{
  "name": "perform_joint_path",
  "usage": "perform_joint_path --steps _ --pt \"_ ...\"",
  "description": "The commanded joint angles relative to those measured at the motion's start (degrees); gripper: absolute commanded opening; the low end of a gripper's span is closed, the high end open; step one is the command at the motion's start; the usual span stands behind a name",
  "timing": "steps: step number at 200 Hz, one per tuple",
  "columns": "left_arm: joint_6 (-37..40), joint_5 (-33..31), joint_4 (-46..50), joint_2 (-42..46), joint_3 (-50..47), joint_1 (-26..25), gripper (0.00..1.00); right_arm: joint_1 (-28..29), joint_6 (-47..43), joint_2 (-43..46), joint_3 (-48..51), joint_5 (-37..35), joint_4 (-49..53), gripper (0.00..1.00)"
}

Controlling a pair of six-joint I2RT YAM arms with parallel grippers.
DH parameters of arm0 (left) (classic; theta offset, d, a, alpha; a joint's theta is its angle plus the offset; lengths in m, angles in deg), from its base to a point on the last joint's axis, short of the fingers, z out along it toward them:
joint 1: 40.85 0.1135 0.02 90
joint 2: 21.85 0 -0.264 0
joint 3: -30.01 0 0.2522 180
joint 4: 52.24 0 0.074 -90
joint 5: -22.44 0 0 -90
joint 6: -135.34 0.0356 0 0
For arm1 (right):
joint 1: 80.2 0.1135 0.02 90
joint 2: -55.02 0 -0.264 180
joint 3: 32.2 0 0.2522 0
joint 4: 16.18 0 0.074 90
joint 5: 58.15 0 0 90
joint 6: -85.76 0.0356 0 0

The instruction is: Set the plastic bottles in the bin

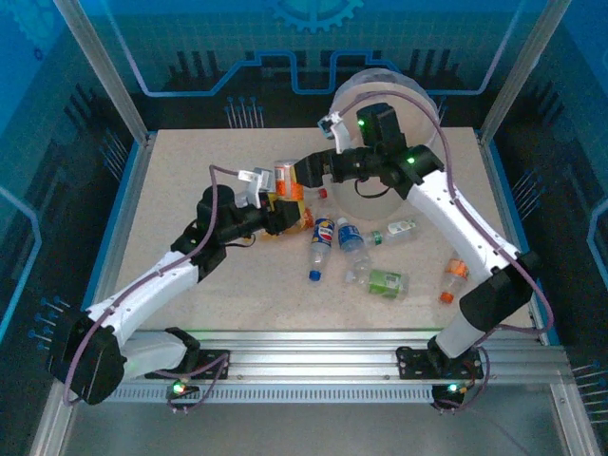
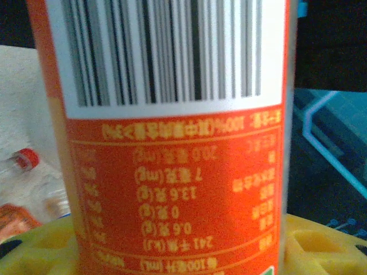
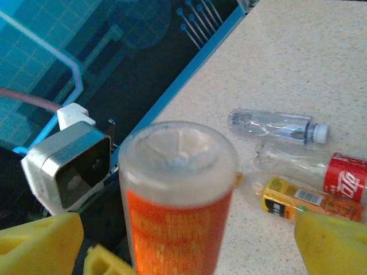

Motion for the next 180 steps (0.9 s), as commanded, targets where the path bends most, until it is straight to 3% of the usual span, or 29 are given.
perform_joint_path --steps 1,90,131,152,171,180 --pt "0.93 3.6 -5.45 -0.1 2.74 -1.54 0.44 1.32 -0.97 -1.4 -2.87 2.68 -0.29 0.95" --pt "1.12 1.82 -6.96 -0.48 3.18 -2.38 0.44 2.5 0.4 -4.43 -3.59 6.36 -1.25 0.83" --pt "1.46 0.68 -5.91 -0.19 3.15 -2.4 0.48 2.57 -0.29 -4.34 -4.29 4.98 -0.04 0.58" --pt "1.71 0.06 -5.17 0.25 3.12 -2.36 0.63 2.46 -0.51 -4.26 -4.96 4.18 0.44 0.5" --pt "2.15 -0.74 -4.13 0.97 3.04 -2.4 0.98 2.24 -1.08 -4.08 -6.15 2.19 1.59 0.5" --pt "2.34 -1.14 -3.9 1.47 2.77 -2.39 0.99 2.06 -1.34 -4.0 -6.76 1.3 2.08 0.5"
